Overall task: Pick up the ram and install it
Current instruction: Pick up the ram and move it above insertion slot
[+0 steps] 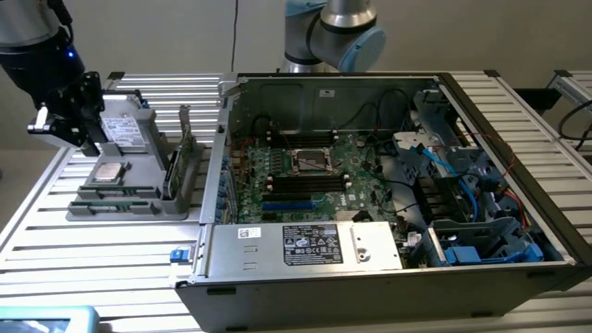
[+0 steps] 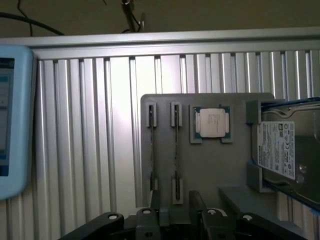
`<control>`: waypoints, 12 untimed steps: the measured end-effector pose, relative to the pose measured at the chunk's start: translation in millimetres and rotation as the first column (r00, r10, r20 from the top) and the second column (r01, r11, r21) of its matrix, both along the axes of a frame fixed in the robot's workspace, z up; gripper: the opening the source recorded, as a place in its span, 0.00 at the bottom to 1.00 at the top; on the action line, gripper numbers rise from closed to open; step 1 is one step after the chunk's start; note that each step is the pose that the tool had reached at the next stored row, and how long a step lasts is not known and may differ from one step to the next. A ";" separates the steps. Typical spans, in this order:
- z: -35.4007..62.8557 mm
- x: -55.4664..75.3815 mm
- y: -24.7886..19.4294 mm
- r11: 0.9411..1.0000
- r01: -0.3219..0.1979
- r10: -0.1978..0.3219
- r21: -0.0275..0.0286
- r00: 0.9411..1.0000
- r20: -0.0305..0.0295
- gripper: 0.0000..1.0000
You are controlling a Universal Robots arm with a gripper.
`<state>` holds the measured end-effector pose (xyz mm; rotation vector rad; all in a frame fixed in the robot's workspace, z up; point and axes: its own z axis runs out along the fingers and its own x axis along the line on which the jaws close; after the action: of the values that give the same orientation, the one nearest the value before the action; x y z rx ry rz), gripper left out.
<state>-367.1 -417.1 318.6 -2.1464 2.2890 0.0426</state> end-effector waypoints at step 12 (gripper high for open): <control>-21.4 -0.3 -1.6 1.000 0.000 0.000 0.000 1.000 0.002 0.37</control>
<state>-367.4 -418.7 297.1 -2.1456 2.2880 0.0406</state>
